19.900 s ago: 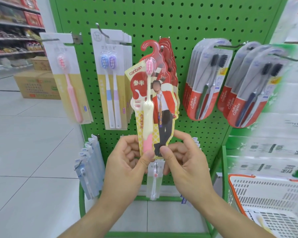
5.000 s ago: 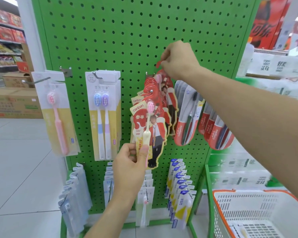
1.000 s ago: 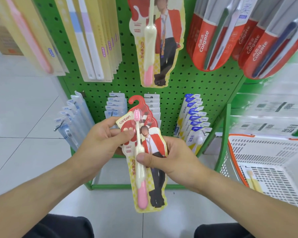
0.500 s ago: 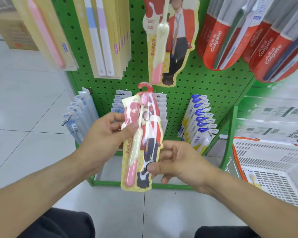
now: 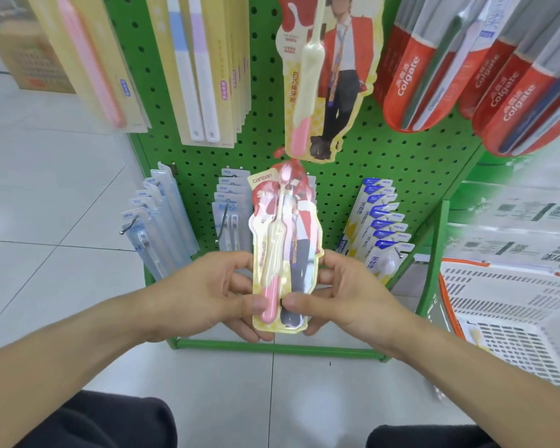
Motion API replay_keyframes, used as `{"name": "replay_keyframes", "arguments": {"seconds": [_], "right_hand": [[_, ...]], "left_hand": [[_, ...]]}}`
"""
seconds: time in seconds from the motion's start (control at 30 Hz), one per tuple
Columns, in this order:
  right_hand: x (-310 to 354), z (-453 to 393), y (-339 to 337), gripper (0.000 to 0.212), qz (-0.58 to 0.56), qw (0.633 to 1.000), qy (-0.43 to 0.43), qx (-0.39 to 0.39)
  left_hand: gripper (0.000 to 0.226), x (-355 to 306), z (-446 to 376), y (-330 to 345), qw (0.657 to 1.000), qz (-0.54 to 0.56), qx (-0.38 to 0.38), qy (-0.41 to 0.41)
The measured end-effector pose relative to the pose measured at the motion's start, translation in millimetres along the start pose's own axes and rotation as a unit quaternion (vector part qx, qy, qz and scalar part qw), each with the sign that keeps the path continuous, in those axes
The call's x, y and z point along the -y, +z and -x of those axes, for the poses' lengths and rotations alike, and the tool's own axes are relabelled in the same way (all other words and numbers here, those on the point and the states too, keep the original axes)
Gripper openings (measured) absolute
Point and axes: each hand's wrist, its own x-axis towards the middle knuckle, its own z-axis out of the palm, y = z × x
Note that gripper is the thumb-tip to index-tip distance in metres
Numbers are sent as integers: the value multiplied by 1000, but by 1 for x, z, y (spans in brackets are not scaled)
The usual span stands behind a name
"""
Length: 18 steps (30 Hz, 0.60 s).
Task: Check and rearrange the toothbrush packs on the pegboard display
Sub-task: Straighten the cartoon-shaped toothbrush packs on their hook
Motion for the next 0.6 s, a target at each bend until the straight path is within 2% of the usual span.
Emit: {"name": "replay_keyframes", "arguments": {"seconds": [0.1, 0.2, 0.3, 0.43, 0.57, 0.6], "right_hand": [[-3, 1, 7, 47, 15, 1000, 14, 3], [-4, 0, 10, 47, 42, 999, 16, 1], [-3, 2, 12, 42, 72, 997, 3, 36], [-4, 6, 14, 33, 97, 991, -20, 91], [-11, 3, 15, 28, 108, 993, -9, 45], [-12, 3, 17, 27, 122, 992, -12, 35]], "left_hand": [[49, 2, 1, 0, 999, -15, -12, -29], [49, 3, 2, 3, 995, -23, -88, -43], [46, 2, 2, 5, 986, -31, -156, -52], [44, 2, 3, 8, 982, -83, -150, -75], [53, 1, 4, 8, 949, -230, -174, -128], [52, 0, 4, 10, 948, -233, -180, -123]]}}
